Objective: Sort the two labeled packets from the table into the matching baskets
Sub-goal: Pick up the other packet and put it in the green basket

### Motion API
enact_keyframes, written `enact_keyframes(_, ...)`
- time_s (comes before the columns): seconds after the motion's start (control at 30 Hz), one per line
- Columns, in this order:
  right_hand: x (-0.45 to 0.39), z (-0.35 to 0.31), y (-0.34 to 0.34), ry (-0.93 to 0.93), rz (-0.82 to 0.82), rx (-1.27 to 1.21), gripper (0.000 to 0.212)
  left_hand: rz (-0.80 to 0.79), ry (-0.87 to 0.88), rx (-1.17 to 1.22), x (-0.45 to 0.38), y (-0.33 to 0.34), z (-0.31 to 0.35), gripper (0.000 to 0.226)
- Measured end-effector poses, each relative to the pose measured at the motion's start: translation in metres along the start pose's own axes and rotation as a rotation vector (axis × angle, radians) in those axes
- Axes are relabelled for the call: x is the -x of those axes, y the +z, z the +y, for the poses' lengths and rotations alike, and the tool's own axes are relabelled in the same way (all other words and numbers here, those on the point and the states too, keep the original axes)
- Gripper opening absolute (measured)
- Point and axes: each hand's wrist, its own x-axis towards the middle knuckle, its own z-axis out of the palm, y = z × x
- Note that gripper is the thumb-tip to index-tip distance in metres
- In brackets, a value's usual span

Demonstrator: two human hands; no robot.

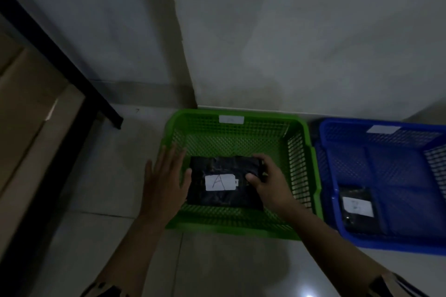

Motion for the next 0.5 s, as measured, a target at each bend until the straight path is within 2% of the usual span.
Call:
enact_keyframes(0.2, -0.011, 0.012, 0.032, 0.049, -0.042, -0.012, 0.035, -0.073, 0.057, -0.079, -0.003, 0.015, -0.027, 0.049)
enact_keyframes(0.3, -0.011, 0.014, 0.044, 0.058, -0.071, 0.026, 0.035, -0.061, 0.122, -0.09, -0.003, 0.016, -0.029, 0.051)
enact_keyframes(0.4, -0.011, 0.017, 0.054, 0.065, -0.092, 0.109, 0.039, -0.033, 0.158, -0.149, -0.002, 0.02, -0.03, 0.051)
enact_keyframes(0.5, -0.015, 0.024, 0.059, 0.071, -0.077, 0.317, 0.048, 0.012, 0.151, -0.12, -0.002, 0.024, -0.032, 0.048)
